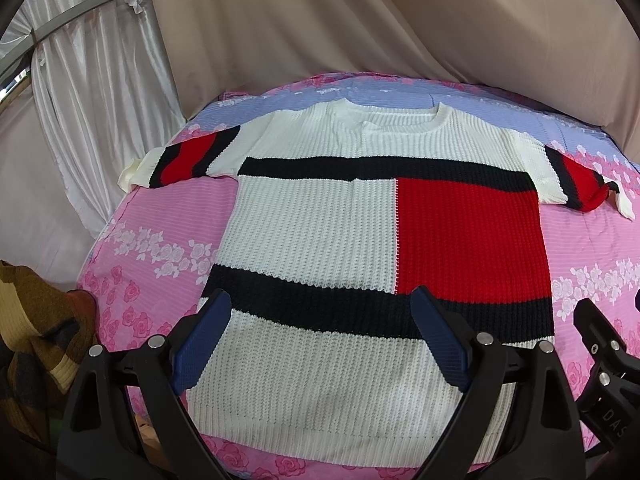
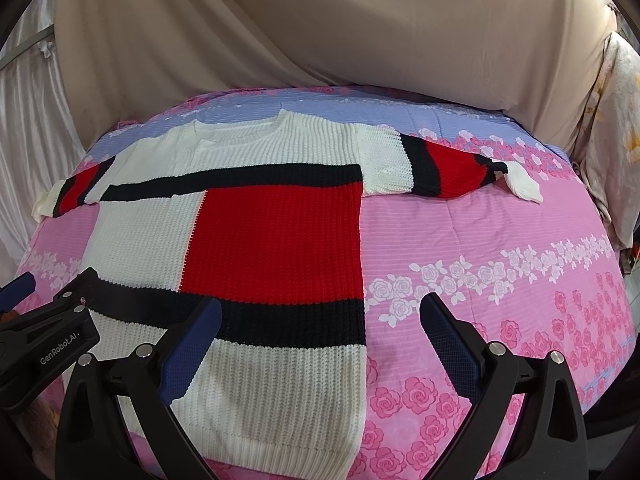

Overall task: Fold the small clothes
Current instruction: 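Grasp the red-striped sleeve cuff with the right gripper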

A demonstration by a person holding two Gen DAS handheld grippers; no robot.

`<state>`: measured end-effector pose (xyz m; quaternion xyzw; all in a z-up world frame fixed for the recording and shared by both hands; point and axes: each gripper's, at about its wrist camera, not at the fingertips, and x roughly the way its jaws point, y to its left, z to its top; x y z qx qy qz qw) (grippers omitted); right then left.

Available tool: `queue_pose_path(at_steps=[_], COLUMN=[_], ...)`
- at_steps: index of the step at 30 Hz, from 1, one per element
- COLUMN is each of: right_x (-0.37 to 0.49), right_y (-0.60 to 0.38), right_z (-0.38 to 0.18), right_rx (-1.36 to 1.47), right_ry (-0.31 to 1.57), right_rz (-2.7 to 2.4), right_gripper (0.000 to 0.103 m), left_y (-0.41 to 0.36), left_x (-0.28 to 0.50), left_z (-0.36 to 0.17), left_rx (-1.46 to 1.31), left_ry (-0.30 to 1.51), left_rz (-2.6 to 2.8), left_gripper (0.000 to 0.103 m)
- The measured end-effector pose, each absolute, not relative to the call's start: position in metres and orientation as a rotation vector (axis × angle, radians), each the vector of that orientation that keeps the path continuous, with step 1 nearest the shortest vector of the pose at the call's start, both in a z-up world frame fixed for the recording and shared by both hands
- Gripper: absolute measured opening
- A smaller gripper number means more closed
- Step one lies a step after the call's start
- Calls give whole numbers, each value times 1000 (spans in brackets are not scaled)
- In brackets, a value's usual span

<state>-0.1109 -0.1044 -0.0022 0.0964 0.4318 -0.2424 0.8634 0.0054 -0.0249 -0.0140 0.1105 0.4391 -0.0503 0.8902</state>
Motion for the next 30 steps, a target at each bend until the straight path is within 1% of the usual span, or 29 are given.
queue_pose_path(at_steps=[4,7,11,15,19,23,27,28,30], right_x=[-109,-118,-135,-143,-126,-105,-95,-93,-87], right_y=[-127,-166,-250,-348,-438,-499,-537,-542,-553], right_z=[-14,-23,-34,-45,-64,-88,-107,-110,-108], right_rx=[282,399,589,754,832,928,1063,1080,1071], right_ry=[932,917,841,737,692,670,608,599,573], right_rz=[-496,-521,-542,-567,-630,-656,-668,-678,-665], right_gripper=[98,98,98,98,98,98,98,96,76], left_y=[-28,-28,-28,-33,-33,-24,-13,-11,-8], left_x=[13,21,30,34,41,52,56,57,57], left_z=[-18,-23,-33,-39,-42,-49,-52,-53,-54], left_rx=[220,183,102,70,36,-28,-49,-45,-43], left_ry=[937,974,1031,1025,1025,1061,1076,1075,1074], left_rz=[-109,-126,-167,-154,-104,-30,34,45,59], left_gripper=[89,89,89,89,89,89,89,89,89])
